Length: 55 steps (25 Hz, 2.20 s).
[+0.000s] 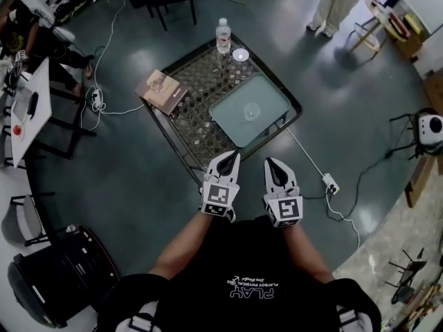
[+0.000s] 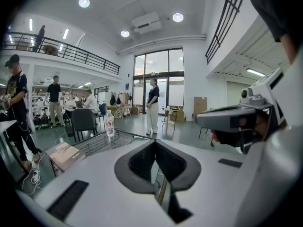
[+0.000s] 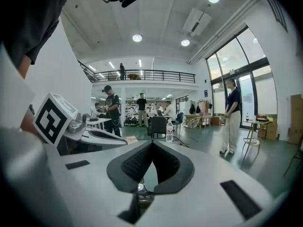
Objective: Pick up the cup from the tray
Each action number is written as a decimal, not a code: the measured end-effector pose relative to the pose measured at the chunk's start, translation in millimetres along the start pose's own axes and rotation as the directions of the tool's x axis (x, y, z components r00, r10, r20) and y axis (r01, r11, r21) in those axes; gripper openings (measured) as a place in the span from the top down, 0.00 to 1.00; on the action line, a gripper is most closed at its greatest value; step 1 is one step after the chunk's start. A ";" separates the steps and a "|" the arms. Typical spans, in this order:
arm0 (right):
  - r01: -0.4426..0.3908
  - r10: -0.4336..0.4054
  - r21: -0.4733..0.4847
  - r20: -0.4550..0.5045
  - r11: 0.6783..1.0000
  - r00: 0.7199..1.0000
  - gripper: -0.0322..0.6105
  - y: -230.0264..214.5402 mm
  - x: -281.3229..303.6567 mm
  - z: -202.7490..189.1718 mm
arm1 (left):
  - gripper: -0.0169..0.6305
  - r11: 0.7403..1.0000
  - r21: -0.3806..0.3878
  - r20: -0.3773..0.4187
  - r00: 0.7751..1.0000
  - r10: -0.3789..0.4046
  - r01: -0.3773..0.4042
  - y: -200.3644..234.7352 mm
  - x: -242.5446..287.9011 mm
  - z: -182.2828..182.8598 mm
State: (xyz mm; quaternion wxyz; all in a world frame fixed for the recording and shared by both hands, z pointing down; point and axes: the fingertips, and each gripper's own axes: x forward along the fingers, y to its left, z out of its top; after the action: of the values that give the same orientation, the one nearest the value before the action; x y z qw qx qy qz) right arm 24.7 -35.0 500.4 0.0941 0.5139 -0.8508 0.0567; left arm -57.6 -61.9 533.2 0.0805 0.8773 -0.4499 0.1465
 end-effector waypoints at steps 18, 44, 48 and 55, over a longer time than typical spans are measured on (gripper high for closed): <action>-0.098 0.098 -0.016 -0.038 0.995 0.994 0.95 -47.9 59.6 -1.4 | 0.96 1.000 -0.029 -0.018 1.000 -0.006 0.006 5.0 68.6 -0.4; -0.097 0.101 0.042 -0.102 0.994 0.990 0.95 -112.4 89.3 -39.0 | 0.51 0.986 -0.038 -0.224 0.963 0.150 -0.162 30.6 190.4 -80.4; -0.102 0.108 0.055 -0.129 0.993 0.986 0.95 -118.3 89.8 -46.4 | 0.48 0.979 -0.077 -0.254 0.953 0.163 -0.188 36.9 206.7 -94.8; -0.109 0.117 0.076 -0.117 0.991 0.986 0.95 -122.6 98.5 -58.3 | 0.48 0.978 -0.081 -0.293 0.943 0.158 -0.190 49.3 233.9 -114.8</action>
State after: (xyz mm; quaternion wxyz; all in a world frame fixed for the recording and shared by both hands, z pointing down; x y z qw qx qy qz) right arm 94.4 -165.8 578.8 0.1241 0.4633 -0.8689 0.1225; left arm 10.3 -238.4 719.1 0.1787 0.7981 -0.5166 0.2534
